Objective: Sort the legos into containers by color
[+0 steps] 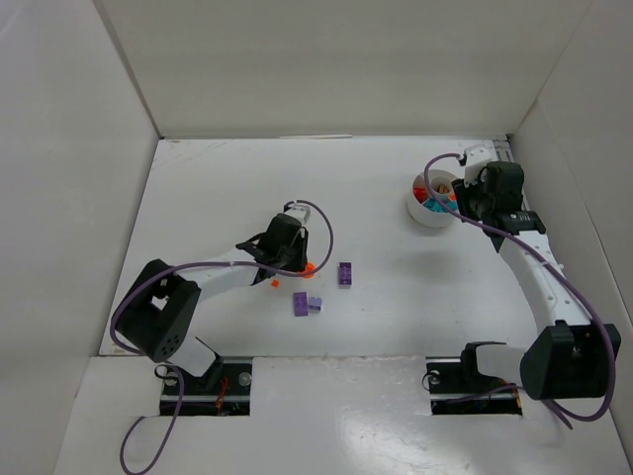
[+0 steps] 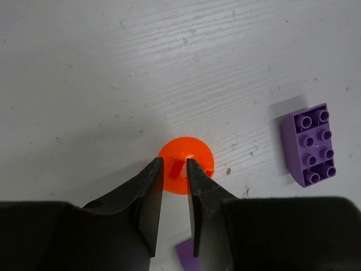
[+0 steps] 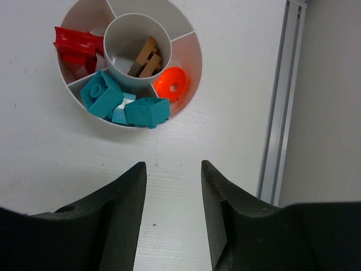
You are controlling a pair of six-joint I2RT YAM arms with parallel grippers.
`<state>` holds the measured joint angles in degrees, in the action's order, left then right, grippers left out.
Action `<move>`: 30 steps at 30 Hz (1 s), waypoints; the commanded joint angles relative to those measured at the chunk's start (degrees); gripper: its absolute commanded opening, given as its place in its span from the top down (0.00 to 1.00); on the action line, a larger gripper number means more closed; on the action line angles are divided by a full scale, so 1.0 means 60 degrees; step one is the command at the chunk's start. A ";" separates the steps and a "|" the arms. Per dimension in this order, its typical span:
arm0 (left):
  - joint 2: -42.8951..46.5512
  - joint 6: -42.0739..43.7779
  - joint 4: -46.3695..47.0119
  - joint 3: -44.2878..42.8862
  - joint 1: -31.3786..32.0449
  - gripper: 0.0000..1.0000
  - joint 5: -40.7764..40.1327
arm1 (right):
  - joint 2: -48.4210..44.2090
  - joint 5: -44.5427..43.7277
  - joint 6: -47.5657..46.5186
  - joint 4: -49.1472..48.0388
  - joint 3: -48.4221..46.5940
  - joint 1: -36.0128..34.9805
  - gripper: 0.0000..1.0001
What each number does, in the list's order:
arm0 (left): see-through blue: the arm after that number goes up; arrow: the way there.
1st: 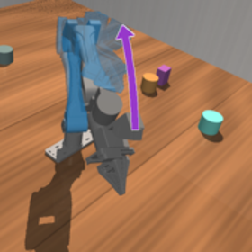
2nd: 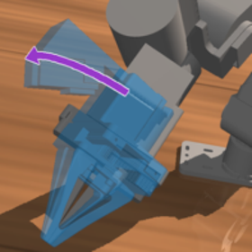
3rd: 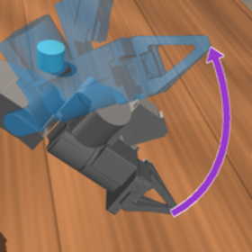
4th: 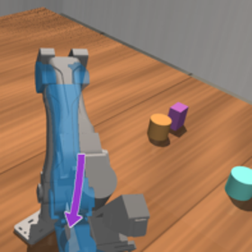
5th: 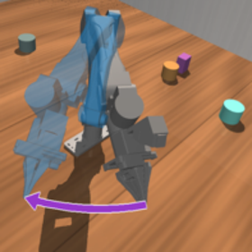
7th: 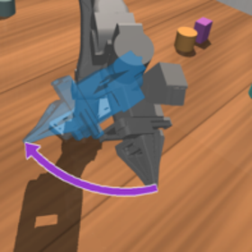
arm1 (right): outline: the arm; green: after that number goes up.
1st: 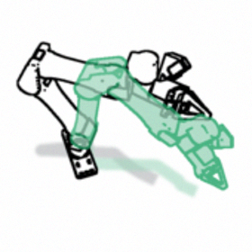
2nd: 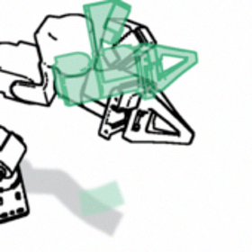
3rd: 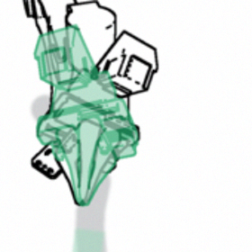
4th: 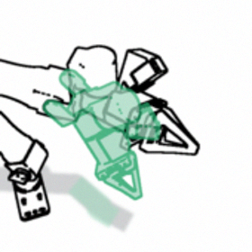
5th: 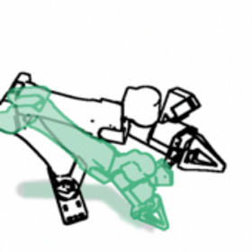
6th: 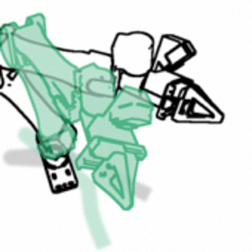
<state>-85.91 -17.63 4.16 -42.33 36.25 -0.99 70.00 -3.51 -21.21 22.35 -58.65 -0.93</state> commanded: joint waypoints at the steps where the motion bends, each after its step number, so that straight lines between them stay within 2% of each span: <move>1: 0.0329 0.0213 0.0273 0.0096 -0.0006 0.79 0.0312 | 0.0038 0.0189 -0.0024 -0.0195 -0.0185 0.0008 0.51; 8: 0.0503 0.0300 0.0361 0.0184 -0.0006 0.79 0.0752 | 0.0038 0.0189 -0.0112 -0.0195 -0.0185 0.0008 0.51; 12: 0.0141 0.0185 0.0186 0.0184 -0.0006 0.78 0.0255 | 0.0038 0.0277 -0.0112 -0.0195 -0.0185 0.0008 0.51; 24: -0.0389 -0.0021 -0.0445 -0.0255 0.0081 0.89 -0.0507 | 0.0038 0.0277 -0.0112 -0.0195 -0.0185 0.0008 0.51; 27: -0.0389 -0.0137 -0.0620 -0.0371 0.0183 1.00 -0.0625 | 0.0038 0.0364 -0.0112 -0.0195 -0.0185 0.0008 0.51; 30: -0.0128 -0.0138 -0.0621 -0.0474 0.0272 1.00 -0.0713 | 0.0038 0.0452 -0.0200 -0.0195 -0.0185 0.0008 0.51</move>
<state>-87.83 -17.96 2.96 -43.16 37.26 -3.40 70.22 -2.28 -21.67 22.35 -58.65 -0.93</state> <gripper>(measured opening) 0.076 0.490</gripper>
